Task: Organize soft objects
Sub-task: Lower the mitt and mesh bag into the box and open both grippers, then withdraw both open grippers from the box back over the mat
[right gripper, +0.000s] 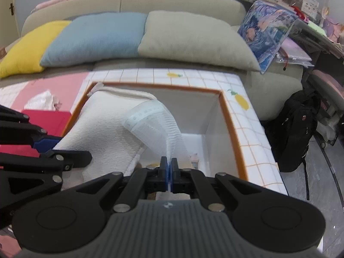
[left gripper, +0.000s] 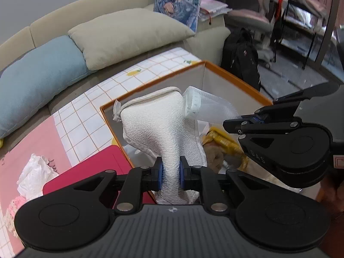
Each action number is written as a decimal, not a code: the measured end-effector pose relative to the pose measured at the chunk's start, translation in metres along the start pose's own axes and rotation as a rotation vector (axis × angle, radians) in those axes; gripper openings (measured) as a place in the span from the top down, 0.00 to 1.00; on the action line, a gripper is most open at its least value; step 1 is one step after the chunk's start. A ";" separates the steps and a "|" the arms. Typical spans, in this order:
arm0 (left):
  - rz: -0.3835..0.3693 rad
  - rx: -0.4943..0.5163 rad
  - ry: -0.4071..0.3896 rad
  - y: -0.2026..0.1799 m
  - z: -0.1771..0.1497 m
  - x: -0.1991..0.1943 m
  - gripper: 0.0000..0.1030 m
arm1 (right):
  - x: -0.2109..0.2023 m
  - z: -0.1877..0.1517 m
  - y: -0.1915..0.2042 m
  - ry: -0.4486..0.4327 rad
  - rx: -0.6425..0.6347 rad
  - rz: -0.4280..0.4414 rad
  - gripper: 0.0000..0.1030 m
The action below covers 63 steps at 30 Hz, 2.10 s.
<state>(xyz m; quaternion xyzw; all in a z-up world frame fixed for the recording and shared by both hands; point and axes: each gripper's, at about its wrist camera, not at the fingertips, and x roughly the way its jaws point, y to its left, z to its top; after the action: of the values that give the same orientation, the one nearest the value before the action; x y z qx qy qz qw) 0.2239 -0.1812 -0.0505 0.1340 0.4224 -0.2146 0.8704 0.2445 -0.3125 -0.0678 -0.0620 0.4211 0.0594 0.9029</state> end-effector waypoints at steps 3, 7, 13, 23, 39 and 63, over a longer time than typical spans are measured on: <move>-0.007 0.007 0.025 -0.001 -0.002 0.007 0.81 | 0.008 -0.002 0.003 0.034 -0.010 0.001 1.00; -0.017 0.005 0.022 0.000 -0.005 0.008 0.75 | 0.014 -0.004 0.005 0.058 -0.031 -0.009 0.98; -0.004 0.024 0.003 -0.001 -0.003 0.001 0.56 | 0.011 -0.005 0.010 0.063 -0.059 -0.009 0.81; -0.023 -0.013 -0.079 0.009 -0.005 -0.047 0.32 | -0.030 0.006 0.011 -0.004 -0.022 -0.036 0.41; 0.038 -0.213 -0.330 0.052 -0.073 -0.140 0.31 | -0.114 -0.030 0.080 -0.248 0.123 -0.117 0.26; 0.181 -0.512 -0.195 0.140 -0.185 -0.154 0.32 | -0.092 -0.054 0.236 -0.199 -0.239 0.172 0.25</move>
<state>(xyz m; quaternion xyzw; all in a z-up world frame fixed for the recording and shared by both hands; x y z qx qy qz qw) 0.0822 0.0578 -0.0330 -0.0742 0.3633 -0.0344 0.9281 0.1074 -0.0934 -0.0464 -0.1263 0.3236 0.1917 0.9179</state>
